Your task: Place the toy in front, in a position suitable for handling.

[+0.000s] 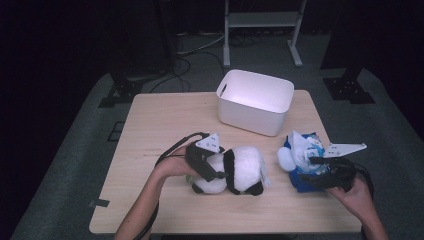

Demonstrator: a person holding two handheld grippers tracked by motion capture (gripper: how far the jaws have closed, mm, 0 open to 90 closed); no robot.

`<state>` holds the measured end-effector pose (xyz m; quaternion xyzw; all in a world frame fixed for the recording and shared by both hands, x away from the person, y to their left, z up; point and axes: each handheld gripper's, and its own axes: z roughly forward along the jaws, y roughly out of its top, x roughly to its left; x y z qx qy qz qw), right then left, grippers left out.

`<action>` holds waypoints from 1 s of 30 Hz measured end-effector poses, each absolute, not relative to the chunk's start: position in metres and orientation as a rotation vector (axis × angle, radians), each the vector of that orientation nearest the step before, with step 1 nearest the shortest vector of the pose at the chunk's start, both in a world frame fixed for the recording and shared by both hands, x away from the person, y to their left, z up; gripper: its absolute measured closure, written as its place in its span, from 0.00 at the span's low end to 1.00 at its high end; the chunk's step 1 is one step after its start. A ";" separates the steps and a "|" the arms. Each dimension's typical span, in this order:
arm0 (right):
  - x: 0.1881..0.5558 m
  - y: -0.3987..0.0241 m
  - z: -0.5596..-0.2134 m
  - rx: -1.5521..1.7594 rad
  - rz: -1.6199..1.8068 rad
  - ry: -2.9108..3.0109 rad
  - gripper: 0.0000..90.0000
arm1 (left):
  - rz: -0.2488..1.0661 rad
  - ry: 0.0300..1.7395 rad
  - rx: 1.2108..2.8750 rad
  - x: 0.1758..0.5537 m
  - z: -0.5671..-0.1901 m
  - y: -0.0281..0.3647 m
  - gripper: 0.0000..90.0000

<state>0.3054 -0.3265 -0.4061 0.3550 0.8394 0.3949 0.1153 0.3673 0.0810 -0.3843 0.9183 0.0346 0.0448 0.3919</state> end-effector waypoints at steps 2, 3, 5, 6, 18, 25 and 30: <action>0.309 -0.327 -0.405 1.045 1.156 2.458 0.19 | 0.110 0.095 2.333 0.367 -0.383 0.085 0.12; 0.311 -0.328 -0.405 1.049 1.152 2.460 0.19 | 0.113 0.105 2.327 0.366 -0.382 0.087 0.12; 0.315 -0.328 -0.404 1.051 1.144 2.461 0.19 | 0.117 0.114 2.318 0.365 -0.381 0.091 0.12; 0.318 -0.327 -0.403 1.049 1.141 2.462 0.19 | 0.121 0.121 2.314 0.364 -0.380 0.093 0.12; 0.347 -0.321 -0.395 1.020 1.054 2.504 0.19 | 0.155 0.202 2.296 0.357 -0.376 0.126 0.10; 0.364 -0.317 -0.396 1.004 1.021 2.526 0.23 | 0.167 0.257 2.294 0.353 -0.378 0.151 0.10; 0.376 -0.315 -0.399 1.012 0.977 2.536 0.24 | 0.162 0.284 2.275 0.348 -0.381 0.166 0.10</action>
